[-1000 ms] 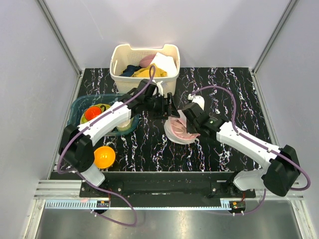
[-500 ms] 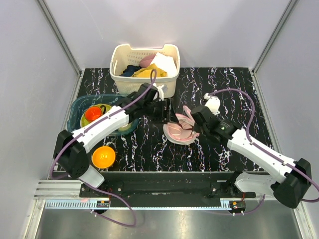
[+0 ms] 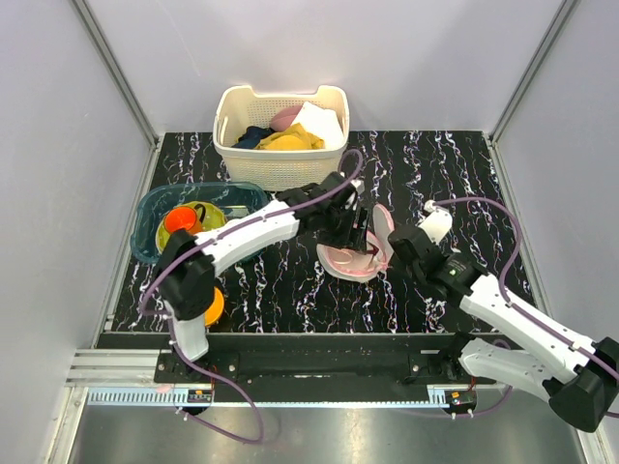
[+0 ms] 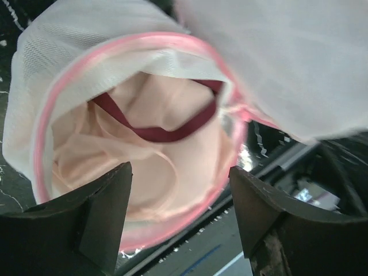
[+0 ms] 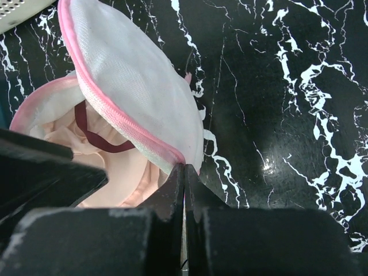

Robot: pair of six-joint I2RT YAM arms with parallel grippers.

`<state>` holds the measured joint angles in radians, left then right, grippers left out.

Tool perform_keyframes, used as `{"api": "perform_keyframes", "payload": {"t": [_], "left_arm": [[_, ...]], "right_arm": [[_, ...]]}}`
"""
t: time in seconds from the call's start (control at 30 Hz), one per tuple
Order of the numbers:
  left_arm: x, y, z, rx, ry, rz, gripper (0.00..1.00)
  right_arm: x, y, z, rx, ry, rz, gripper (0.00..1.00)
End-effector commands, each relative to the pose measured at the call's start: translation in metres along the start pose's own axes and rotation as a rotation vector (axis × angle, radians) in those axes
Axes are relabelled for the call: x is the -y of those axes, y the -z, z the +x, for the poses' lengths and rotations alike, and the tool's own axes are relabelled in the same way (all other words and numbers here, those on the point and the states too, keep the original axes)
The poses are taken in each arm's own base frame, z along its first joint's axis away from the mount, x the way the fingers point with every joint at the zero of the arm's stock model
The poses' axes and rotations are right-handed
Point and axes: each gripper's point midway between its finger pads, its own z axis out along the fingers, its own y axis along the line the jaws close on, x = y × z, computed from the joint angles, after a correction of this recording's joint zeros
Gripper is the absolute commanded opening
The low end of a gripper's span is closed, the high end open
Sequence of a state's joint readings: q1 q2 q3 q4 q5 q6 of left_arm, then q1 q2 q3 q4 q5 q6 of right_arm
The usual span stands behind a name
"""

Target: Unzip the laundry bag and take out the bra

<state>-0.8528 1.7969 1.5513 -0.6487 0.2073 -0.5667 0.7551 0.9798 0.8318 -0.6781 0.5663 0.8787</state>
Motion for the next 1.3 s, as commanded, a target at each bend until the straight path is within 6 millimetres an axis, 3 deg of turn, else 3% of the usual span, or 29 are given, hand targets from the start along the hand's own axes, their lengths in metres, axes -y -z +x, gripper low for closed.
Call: {"api": "perform_keyframes", "payload": {"t": [0.0,0.2,0.23,0.27,0.33,0.37,0.5,0.53,0.6,0.73,0.9,0.93,1.07,1.13,1.23,1.27], "left_arm": [[-0.023,-0.014,-0.009,0.013,-0.025,-0.155,0.72],[-0.03,-0.045,-0.007,-0.001,-0.034,-0.199,0.71],[-0.029,-0.048,-0.01,0.003,-0.031,-0.2,0.64],[-0.03,-0.054,-0.009,-0.006,-0.027,-0.203,0.48],[-0.024,-0.05,-0.012,-0.004,-0.019,-0.199,0.0],[-0.018,-0.044,-0.017,0.012,-0.02,-0.192,0.0],[0.004,0.003,-0.032,0.097,-0.019,-0.135,0.0],[0.017,0.03,-0.041,0.151,-0.026,-0.097,0.0],[0.027,0.056,-0.048,0.192,-0.034,-0.054,0.0],[0.056,0.128,-0.069,0.312,-0.048,0.083,0.0],[0.079,0.187,-0.093,0.395,-0.085,0.225,0.0],[0.091,0.201,-0.095,0.397,-0.103,0.287,0.0],[0.1,0.224,-0.106,0.423,-0.125,0.364,0.0],[0.099,0.22,-0.111,0.426,-0.117,0.374,0.0],[0.093,0.171,-0.097,0.318,-0.053,0.412,0.0],[0.083,0.135,-0.074,0.228,-0.013,0.391,0.0]], "right_arm": [[0.008,0.004,-0.009,0.053,-0.078,0.006,0.0],[0.01,0.006,-0.005,0.047,-0.093,-0.008,0.0],[0.01,0.006,-0.005,0.047,-0.093,-0.01,0.0],[0.01,0.006,-0.005,0.045,-0.091,-0.013,0.0],[0.009,0.007,-0.006,0.047,-0.091,-0.018,0.0],[0.009,0.007,-0.005,0.046,-0.088,-0.017,0.0],[0.012,0.009,-0.006,0.055,-0.103,-0.021,0.0],[0.014,0.009,-0.005,0.057,-0.105,-0.017,0.0],[0.014,0.009,-0.007,0.065,-0.113,-0.021,0.0],[0.016,0.004,-0.002,0.053,-0.098,-0.006,0.0],[0.013,0.002,0.002,0.04,-0.096,-0.013,0.0],[0.012,0.002,0.001,0.042,-0.1,-0.015,0.0],[0.011,0.001,0.002,0.037,-0.095,-0.015,0.0],[0.01,-0.001,0.004,0.031,-0.096,-0.016,0.0],[0.007,0.0,0.002,0.034,-0.103,-0.025,0.0],[0.006,0.001,0.001,0.036,-0.103,-0.029,0.0]]}}
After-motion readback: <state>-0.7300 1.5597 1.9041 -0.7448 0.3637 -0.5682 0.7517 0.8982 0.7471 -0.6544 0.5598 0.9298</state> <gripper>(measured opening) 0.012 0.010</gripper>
